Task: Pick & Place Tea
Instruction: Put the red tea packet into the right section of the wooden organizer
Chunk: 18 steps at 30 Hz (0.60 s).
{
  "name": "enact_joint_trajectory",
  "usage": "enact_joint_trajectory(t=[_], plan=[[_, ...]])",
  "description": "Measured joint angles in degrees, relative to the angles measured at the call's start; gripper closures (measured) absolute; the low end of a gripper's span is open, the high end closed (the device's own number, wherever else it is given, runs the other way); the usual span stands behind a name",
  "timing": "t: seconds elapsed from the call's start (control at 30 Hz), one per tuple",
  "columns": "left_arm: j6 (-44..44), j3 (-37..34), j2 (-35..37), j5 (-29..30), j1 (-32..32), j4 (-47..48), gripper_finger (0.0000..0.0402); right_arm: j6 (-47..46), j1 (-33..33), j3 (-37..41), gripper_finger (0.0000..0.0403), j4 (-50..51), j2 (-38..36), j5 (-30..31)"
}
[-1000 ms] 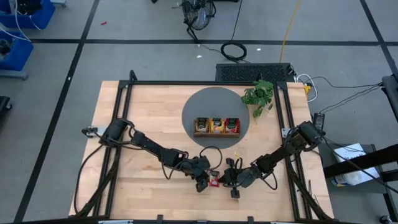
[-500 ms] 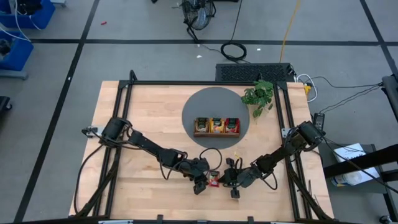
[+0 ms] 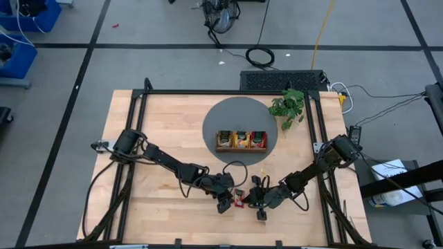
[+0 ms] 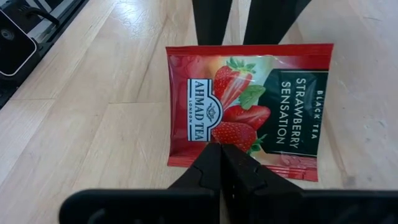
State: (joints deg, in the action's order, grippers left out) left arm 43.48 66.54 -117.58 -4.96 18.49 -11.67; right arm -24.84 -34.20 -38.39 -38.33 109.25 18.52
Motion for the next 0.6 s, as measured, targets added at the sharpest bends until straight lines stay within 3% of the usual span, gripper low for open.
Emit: enact_joint_trajectory(t=[0.6], plan=[[-0.91, 0.0, 0.0, -0.12, 1.02, -2.34, 0.0277, -0.22, 0.0, 0.0, 0.0403, 0.72, 0.0, 0.04]])
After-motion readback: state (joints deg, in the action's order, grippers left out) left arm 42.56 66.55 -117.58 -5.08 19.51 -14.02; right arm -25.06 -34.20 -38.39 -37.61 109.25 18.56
